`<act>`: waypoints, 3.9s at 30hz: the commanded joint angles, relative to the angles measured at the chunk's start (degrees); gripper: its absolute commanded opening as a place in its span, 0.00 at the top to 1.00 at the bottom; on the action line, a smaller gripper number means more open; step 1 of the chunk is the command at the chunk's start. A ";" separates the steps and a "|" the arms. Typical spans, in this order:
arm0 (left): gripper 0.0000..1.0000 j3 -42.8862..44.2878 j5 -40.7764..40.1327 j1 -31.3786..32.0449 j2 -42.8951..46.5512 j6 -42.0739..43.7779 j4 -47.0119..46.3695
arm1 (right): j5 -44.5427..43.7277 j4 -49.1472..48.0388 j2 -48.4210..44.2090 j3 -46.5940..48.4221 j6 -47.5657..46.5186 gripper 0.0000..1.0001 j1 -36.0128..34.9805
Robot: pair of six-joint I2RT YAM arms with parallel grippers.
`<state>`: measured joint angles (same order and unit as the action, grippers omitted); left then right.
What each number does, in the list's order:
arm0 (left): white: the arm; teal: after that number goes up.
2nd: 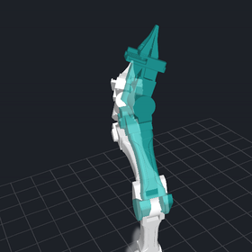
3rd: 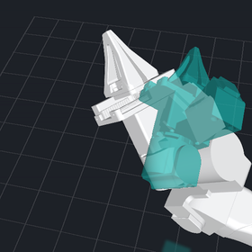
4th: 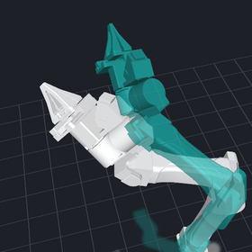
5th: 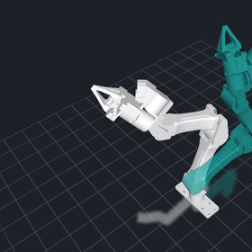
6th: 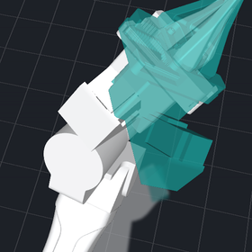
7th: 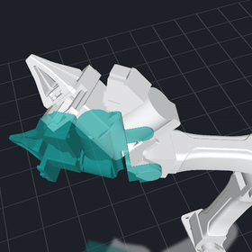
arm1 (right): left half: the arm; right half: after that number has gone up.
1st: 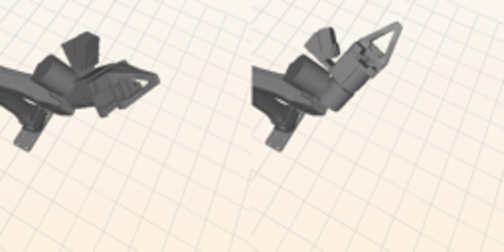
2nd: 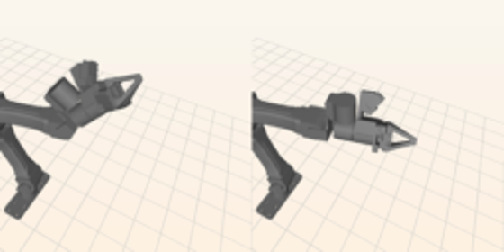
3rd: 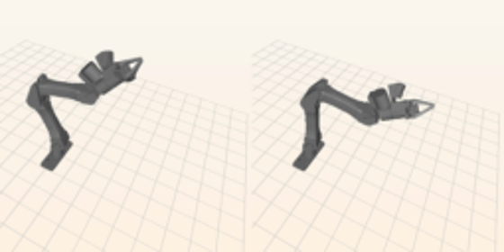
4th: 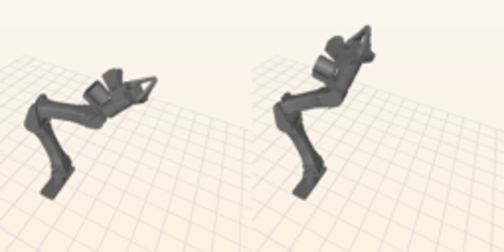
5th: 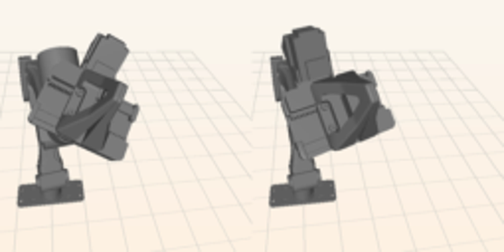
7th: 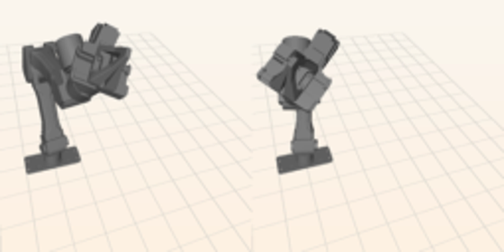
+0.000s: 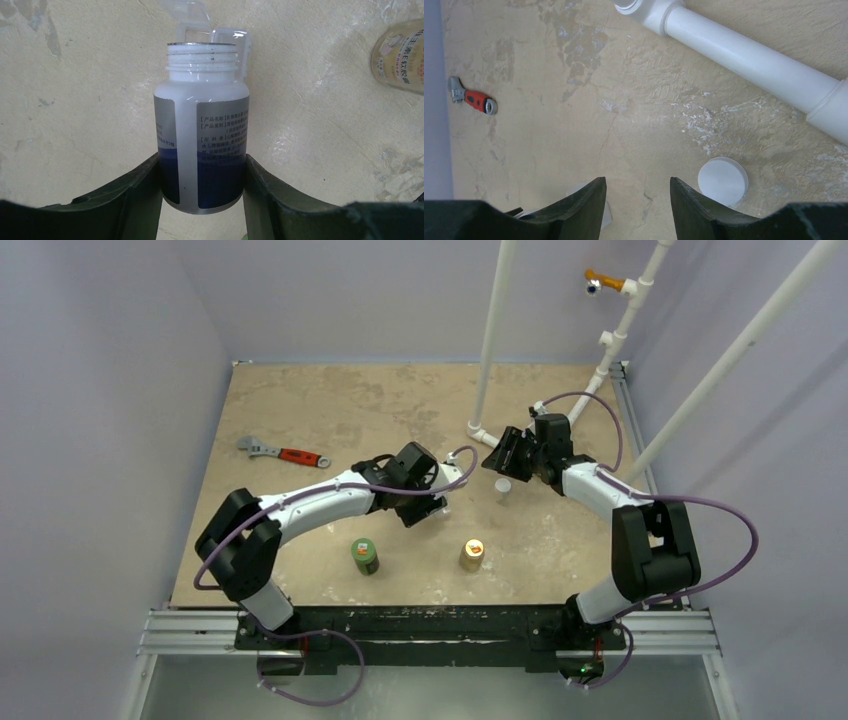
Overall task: Sort the pills into containers
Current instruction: Pour the pill into the pill container.
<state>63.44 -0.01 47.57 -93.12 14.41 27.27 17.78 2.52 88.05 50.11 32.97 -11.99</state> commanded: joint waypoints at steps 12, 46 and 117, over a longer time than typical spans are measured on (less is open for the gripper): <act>1.00 9.71 6.78 -3.96 -6.10 4.17 10.90 | 1.30 -1.29 -1.07 0.66 -1.07 0.50 -0.23; 1.00 25.43 4.77 -5.45 -17.26 3.45 26.87 | 1.62 -1.52 -1.13 0.66 -0.98 0.50 -0.18; 1.00 18.06 -26.02 5.57 -16.16 9.13 17.43 | 2.08 -2.23 -0.37 0.69 -0.65 0.50 -0.21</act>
<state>81.82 -22.72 52.40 -111.68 21.08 45.63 19.05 2.07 88.05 50.11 32.97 -11.99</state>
